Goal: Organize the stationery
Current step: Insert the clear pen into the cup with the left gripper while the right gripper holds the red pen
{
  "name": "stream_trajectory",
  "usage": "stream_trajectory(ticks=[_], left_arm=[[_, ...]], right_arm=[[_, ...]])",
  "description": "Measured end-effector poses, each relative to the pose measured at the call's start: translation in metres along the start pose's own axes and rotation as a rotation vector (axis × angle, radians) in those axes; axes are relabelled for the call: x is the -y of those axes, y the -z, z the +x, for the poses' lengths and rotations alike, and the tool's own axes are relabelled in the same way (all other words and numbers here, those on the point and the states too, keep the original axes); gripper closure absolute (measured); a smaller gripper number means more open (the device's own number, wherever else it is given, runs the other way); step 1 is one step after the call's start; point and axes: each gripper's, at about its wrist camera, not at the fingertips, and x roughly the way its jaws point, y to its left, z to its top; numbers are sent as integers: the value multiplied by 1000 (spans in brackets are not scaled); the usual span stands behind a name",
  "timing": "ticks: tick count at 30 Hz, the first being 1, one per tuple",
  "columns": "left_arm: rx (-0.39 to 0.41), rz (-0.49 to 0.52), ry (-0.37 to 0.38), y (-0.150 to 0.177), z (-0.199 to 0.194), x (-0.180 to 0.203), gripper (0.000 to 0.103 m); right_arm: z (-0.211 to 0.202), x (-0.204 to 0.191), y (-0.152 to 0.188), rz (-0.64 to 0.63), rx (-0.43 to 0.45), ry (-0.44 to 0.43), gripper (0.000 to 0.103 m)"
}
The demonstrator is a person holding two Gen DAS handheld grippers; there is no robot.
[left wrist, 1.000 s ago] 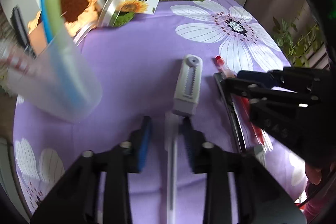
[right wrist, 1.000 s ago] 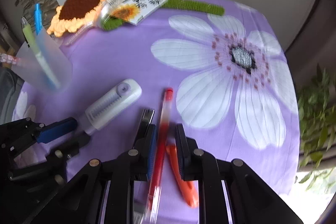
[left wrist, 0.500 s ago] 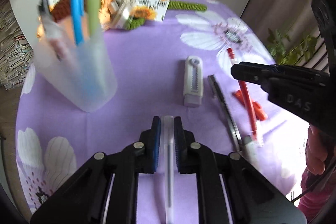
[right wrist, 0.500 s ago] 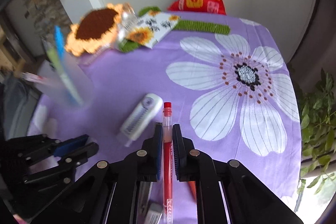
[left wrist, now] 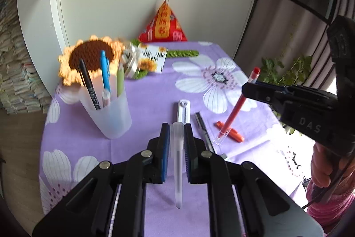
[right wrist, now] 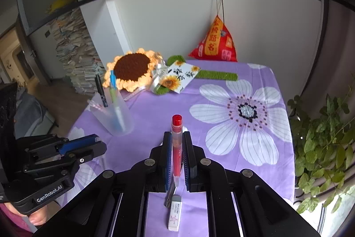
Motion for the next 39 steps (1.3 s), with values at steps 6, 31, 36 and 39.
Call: stream_trajectory(ticks=[6, 31, 36, 39], left_arm=[[86, 2, -12, -19, -27, -2, 93], [256, -154, -274, -86, -11, -95, 93], [198, -179, -242, -68, 11, -105, 92], [156, -203, -230, -59, 21, -111, 92]], right_arm=[[-16, -8, -4, -20, 53, -10, 93], [-24, -14, -2, 3, 57, 6, 93], [-20, -28, -7, -24, 57, -5, 93], [-18, -37, -10, -38, 56, -7, 93]])
